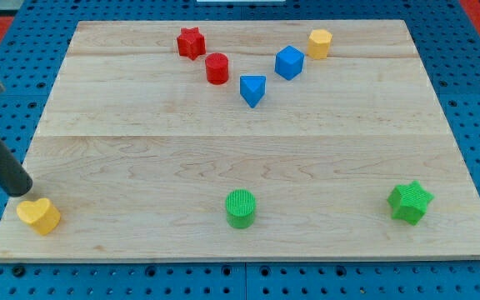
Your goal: Move yellow heart to the bottom of blue triangle
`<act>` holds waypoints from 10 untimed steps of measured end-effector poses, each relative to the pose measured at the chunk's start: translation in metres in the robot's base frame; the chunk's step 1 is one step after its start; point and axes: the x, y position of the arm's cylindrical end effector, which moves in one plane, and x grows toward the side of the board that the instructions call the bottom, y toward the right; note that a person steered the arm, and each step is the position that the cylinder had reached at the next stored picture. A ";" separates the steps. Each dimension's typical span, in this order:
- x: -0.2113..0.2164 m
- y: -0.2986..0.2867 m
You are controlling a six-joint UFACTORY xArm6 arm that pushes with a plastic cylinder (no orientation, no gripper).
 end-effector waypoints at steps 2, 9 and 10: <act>0.046 -0.015; 0.019 0.041; 0.004 0.023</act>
